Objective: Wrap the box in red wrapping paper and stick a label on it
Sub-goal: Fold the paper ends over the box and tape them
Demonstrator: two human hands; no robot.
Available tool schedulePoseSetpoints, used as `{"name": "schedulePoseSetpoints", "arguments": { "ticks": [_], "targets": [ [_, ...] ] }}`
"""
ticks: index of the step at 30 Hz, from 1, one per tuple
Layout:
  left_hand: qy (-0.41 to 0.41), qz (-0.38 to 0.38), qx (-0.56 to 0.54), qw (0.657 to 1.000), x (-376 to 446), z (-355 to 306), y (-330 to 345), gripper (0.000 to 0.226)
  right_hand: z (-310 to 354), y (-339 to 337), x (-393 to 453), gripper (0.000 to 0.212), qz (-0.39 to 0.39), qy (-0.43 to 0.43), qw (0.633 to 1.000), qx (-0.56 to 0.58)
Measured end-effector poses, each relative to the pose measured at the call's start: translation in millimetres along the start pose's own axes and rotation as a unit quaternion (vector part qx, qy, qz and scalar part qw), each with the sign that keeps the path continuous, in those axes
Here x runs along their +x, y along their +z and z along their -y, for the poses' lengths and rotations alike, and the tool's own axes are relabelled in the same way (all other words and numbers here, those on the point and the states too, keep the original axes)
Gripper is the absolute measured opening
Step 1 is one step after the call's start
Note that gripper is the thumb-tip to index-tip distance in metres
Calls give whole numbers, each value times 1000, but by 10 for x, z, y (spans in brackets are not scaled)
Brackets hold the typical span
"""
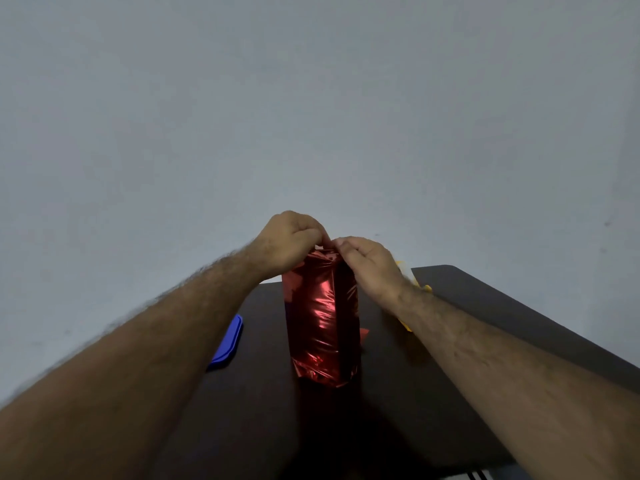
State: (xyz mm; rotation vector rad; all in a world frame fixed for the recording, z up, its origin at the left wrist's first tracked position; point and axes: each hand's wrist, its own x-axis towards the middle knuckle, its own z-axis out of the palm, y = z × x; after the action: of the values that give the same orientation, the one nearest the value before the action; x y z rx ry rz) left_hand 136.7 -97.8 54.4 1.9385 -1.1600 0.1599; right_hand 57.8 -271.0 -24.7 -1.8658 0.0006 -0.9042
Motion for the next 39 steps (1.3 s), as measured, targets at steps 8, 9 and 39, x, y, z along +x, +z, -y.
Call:
{"name": "schedulePoseSetpoints", "arguments": {
  "ticks": [8,9,39],
  "targets": [
    [62,-69,-29,995,-270,205,150,35,128,-87,-126,33,-45,-92,982,-161],
    [63,-77,-23,995,-287,226,155,34,138,-89,-134,32,-44,-87,983,-156],
    [72,-192,-22,979,-493,330,442,24,-573,-1079,105,30,-88,368,847,-373]
  ]
}}
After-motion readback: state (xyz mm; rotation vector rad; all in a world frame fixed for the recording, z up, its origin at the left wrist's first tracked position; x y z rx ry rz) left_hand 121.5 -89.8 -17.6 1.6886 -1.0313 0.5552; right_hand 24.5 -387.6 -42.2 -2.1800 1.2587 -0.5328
